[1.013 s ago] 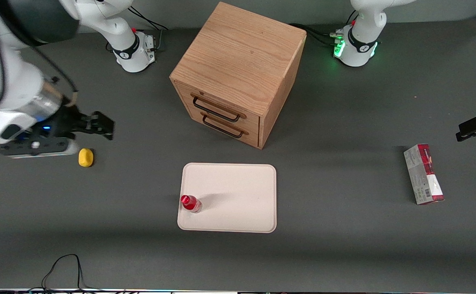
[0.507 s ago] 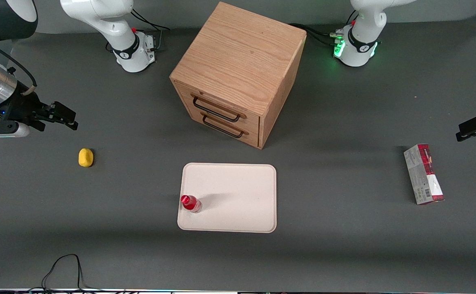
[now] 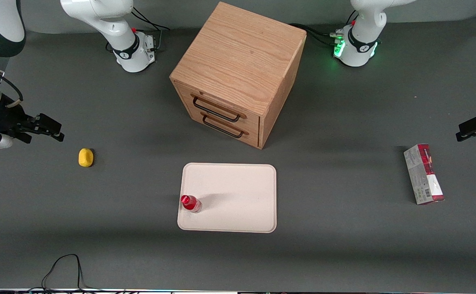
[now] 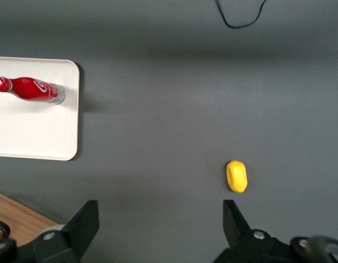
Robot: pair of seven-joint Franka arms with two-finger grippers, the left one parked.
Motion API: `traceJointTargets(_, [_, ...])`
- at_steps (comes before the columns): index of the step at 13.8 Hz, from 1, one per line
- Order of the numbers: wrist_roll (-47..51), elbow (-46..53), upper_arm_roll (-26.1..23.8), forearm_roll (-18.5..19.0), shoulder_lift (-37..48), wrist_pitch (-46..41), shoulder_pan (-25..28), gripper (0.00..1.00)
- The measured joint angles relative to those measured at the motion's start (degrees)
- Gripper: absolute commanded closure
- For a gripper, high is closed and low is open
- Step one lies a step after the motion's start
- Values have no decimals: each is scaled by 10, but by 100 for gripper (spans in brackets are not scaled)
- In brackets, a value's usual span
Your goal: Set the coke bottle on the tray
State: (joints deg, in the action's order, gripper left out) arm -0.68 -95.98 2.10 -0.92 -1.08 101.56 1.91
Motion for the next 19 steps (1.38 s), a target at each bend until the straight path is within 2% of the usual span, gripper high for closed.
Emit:
traceJointTargets(3, [0,76,0,9,-44,-71,0,0])
traceJointTargets(5, [0,94,0,10,-54,-95,-6,0])
traceJointTargets(8, [-3,98,-3,10,-54,-104,-26,0])
traceJointTargets(11, [-3,99,-35,10,-54,-105,-53,0])
traceJointTargets(15, [-3,101,-45,10,-54,-105,-53,0])
traceJointTargets(19, [-3,102,-31,16,-54,-105,-39,0])
